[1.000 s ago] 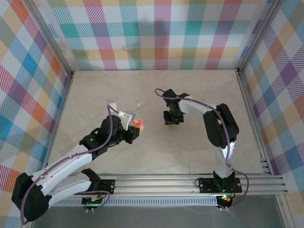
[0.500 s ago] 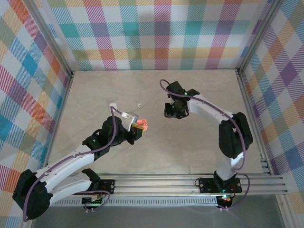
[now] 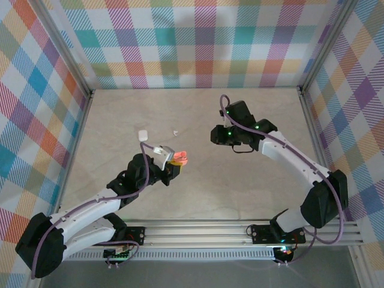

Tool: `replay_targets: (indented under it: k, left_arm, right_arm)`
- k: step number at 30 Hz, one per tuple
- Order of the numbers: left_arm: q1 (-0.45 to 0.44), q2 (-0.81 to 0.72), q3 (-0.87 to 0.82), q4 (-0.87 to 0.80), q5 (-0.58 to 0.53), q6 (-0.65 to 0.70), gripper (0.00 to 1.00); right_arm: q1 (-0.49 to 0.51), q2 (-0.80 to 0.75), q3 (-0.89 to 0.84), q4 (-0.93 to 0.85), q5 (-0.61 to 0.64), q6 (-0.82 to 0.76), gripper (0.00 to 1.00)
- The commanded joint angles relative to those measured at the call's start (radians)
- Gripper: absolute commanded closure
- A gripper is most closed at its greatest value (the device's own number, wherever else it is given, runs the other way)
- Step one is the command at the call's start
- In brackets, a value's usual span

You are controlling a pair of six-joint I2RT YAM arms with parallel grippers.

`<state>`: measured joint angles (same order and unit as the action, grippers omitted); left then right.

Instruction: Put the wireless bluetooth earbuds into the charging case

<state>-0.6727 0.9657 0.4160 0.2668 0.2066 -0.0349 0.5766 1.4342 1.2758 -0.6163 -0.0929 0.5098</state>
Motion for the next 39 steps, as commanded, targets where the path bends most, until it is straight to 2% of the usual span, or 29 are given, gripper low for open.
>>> replay_targets:
  k: [1,9,15,24,32,39]
  left_arm:
    - [-0.006,0.033,0.035,0.139,0.027,0.041,1.0]
    - [-0.024,0.145,0.145,0.206,0.03,0.088,1.0]
    - [-0.043,0.183,0.163,0.272,-0.005,0.057,1.0]
    - [-0.048,0.198,0.159,0.302,-0.002,0.039,1.0]
    - [-0.048,0.169,0.161,0.321,-0.034,0.036,1.0]
    - [-0.048,0.165,0.175,0.336,-0.026,0.014,1.0]
  right_arm:
    - [0.008,-0.063,-0.013,0.062,-0.048,0.037,0.77]
    - [0.024,-0.16,-0.036,0.148,-0.071,0.062,0.78]
    - [0.04,-0.148,-0.05,0.203,-0.11,0.083,0.77]
    - [0.108,-0.129,-0.071,0.325,-0.122,0.091,0.78]
    - [0.167,-0.121,-0.073,0.445,-0.133,0.023,0.79]
    - [0.175,-0.104,-0.068,0.518,-0.159,-0.002,0.79]
